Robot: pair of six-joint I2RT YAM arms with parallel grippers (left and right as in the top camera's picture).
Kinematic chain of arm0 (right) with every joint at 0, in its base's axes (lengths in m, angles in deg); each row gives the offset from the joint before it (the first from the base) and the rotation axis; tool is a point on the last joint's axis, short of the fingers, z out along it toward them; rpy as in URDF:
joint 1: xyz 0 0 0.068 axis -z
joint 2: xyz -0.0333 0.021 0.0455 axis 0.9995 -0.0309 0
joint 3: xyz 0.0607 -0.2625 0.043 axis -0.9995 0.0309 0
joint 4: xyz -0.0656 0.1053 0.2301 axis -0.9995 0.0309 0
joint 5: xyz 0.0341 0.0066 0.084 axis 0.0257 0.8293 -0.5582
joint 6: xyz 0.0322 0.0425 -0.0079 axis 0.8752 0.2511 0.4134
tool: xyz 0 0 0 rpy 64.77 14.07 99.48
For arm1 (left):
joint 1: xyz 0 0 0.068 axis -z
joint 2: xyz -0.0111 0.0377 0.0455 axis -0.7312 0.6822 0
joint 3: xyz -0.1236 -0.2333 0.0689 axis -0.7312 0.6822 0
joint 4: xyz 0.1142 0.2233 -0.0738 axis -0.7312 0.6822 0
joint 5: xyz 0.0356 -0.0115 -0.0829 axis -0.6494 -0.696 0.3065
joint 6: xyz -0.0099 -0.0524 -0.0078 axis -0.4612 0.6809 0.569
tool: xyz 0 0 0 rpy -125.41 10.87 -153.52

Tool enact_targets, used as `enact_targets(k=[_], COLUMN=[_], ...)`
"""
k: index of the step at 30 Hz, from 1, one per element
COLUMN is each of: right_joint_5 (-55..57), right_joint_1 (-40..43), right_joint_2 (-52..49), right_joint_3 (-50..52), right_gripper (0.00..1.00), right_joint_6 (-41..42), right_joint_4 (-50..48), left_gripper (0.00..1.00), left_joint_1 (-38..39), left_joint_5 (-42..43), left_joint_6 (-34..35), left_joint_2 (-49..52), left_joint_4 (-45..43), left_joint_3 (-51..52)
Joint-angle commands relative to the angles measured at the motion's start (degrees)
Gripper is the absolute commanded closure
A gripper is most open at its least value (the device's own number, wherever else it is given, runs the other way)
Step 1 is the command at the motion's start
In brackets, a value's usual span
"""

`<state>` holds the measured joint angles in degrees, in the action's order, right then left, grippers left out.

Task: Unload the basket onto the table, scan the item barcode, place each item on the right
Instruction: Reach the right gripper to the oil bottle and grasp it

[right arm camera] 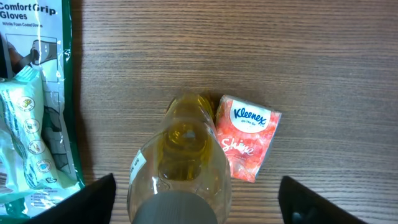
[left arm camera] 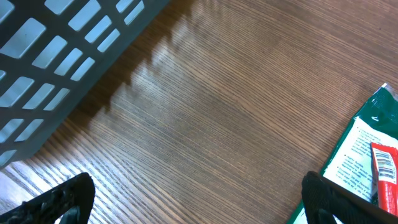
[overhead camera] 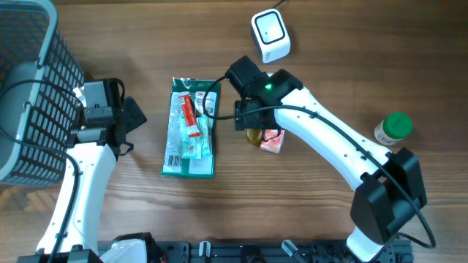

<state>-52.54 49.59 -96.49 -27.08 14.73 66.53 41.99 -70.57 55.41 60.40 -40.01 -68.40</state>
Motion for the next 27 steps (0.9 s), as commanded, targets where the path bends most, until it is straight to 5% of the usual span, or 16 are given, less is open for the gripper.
enact_targets(k=[1,10,16,27], right_joint_5=[0.1,0.1,0.1,0.1], right_joint_1=[0.0,0.0,0.0,0.0], right_joint_2=[-0.8,-0.8,-0.8,-0.8], right_joint_3=[0.1,0.1,0.1,3.5], right_gripper=[0.28,0.33,0.19,0.24], right_joint_6=[0.7,0.7,0.6,0.6], right_joint_4=[-0.1,-0.6,-2.4,-5.2], left_gripper=[0.0,0.0,0.0,0.0], left_joint_1=[-0.3,-0.3,-0.3,-0.3], left_joint_5=[-0.1,-0.1,-0.1,-0.1], left_joint_6=[-0.1,-0.1,-0.1,-0.1], left_joint_2=[0.3,0.3,0.3,0.3], left_joint_4=[-0.2,-0.2,-0.2,-0.2], left_joint_3=[0.3,0.3,0.3,0.3])
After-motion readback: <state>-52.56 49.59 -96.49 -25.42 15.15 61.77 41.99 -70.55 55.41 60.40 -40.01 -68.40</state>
